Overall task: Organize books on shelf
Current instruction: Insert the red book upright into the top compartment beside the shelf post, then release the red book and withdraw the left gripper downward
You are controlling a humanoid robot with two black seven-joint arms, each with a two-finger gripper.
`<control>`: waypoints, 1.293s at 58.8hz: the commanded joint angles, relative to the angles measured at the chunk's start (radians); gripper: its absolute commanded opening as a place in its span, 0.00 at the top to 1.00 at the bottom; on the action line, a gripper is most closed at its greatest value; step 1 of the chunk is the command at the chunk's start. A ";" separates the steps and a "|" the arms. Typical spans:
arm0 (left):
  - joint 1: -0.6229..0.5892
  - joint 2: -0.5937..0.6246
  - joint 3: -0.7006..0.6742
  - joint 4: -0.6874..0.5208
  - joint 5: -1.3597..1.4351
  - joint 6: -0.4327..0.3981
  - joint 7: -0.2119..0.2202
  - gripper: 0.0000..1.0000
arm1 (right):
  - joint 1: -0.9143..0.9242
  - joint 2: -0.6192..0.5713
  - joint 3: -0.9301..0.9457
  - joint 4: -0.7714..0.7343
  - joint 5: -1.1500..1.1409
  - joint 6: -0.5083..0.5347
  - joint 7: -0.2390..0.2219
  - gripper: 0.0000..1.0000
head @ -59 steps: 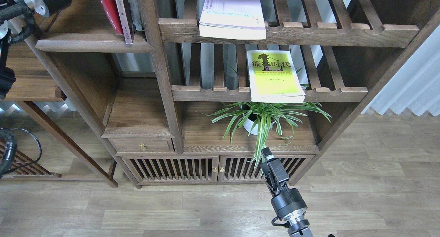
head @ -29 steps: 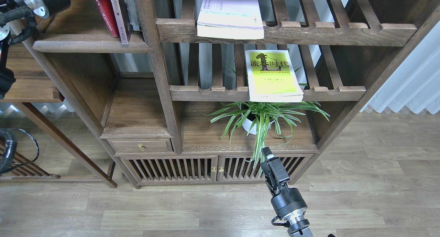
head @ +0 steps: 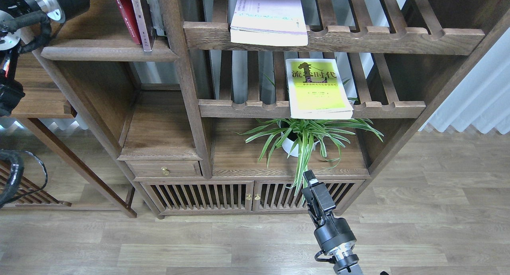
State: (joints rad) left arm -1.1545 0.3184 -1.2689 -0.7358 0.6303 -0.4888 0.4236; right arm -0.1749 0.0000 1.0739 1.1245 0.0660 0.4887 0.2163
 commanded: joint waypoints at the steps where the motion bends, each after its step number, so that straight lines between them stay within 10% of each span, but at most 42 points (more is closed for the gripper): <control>1: 0.001 0.004 -0.007 -0.017 -0.004 0.000 -0.002 0.53 | 0.000 0.000 0.000 0.000 0.000 0.000 0.000 0.01; 76: 0.245 0.128 -0.090 -0.433 -0.080 0.000 0.052 0.35 | -0.061 0.000 -0.008 0.081 0.000 0.000 -0.008 0.01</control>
State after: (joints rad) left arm -0.9401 0.4464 -1.3390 -1.1295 0.5650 -0.4889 0.4672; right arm -0.2361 0.0000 1.0650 1.2038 0.0658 0.4887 0.2090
